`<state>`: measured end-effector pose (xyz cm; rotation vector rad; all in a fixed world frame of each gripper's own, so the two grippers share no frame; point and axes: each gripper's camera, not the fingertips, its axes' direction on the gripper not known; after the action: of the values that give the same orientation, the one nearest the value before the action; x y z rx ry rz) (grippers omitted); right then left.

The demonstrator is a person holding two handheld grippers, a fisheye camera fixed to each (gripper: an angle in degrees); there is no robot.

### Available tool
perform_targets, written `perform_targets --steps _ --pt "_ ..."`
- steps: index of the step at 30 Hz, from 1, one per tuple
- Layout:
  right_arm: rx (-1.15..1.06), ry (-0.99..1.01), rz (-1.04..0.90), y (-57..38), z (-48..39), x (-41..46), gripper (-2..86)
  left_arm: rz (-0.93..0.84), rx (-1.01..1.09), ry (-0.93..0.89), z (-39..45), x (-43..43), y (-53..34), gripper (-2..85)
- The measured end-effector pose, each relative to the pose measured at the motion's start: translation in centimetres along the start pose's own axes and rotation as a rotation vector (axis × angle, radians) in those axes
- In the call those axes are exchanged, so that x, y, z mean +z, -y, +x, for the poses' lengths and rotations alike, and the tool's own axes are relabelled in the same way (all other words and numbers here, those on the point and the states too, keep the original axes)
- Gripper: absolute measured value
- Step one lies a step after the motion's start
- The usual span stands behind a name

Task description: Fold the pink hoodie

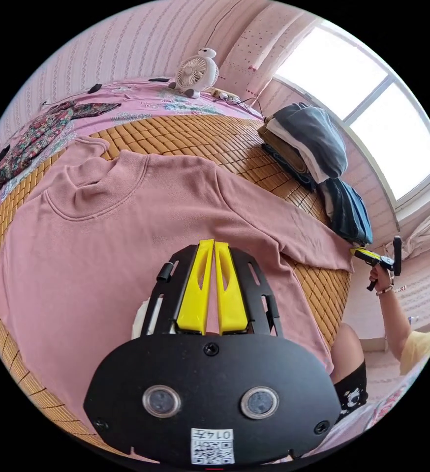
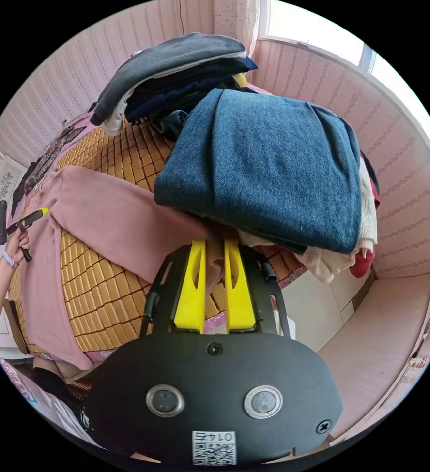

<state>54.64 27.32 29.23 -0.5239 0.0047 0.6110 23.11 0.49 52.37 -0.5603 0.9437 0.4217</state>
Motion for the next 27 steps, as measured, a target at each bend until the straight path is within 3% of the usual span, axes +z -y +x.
perform_targets --steps 3,7,11,16,19,27 --pt "-0.094 0.067 -0.012 -3.6 -3.6 -1.6 6.6 -0.01 0.049 0.068 -0.9 -5.3 -6.4 0.9" --pt "-0.313 0.303 -0.106 -7.1 -12.9 -2.2 8.1 -0.086 -0.044 0.311 -2.1 -11.9 -18.8 7.6" --pt "-0.533 0.354 -0.107 -8.3 -21.5 -2.4 8.4 -0.212 -0.166 0.408 -0.9 -14.4 -28.0 9.2" --pt "-0.88 0.325 -0.308 -10.5 -33.0 1.2 8.6 -0.284 -0.21 0.493 0.2 -13.6 -31.4 8.6" --pt "-0.993 0.192 -0.29 -12.0 -35.0 2.3 7.0 -0.236 -0.226 0.465 0.7 -14.1 -32.5 6.1" --pt "-0.911 0.15 -0.463 -12.0 -33.2 3.8 5.1 -0.346 -0.065 0.267 5.3 -15.4 -36.4 3.9"
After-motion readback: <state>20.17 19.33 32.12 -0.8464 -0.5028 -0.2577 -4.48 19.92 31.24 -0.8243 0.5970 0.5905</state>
